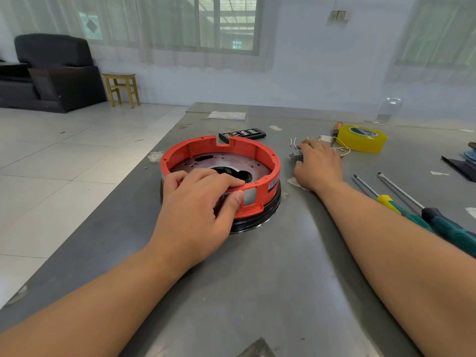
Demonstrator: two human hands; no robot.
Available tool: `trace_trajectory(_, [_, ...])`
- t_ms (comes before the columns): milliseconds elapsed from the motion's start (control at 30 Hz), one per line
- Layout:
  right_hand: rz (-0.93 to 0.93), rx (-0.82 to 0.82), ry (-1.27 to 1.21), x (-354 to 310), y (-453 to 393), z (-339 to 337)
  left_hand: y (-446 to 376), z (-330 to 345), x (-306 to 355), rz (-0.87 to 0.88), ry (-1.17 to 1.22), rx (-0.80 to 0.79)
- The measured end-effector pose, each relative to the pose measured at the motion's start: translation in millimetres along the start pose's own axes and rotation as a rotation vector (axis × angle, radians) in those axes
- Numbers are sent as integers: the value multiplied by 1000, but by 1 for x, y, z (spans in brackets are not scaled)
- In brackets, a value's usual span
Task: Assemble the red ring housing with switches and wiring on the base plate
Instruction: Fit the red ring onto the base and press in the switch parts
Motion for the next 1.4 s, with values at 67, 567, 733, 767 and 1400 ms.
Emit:
trace_trajectory(67, [-30, -37, -10, 0, -5, 4, 0, 0, -1, -2, 0, 6])
trace_trajectory(567, [-223, 53, -145, -17, 22, -14, 1, -4, 0, 32, -55, -29])
trace_trajectory(733, [-234, 87, -406, -28, 62, -34, 3, -6, 0, 4, -105, -16])
trace_trajectory(767, [-240, 109, -447, -29, 71, -39, 4, -6, 0, -4, -116, -21])
trace_trajectory(1400, [-574, 150, -603, -81, 168, -88, 12, -14, 4, 59, -95, -93])
Point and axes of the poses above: each hand's wrist, its own y-axis away from the middle knuckle, its own z-axis out of the palm, x = y × z, the point moved 5 cm from there along -y, towards the middle knuckle, and after that the axes turned 2 degrees about -z, right-handed, at the moved point
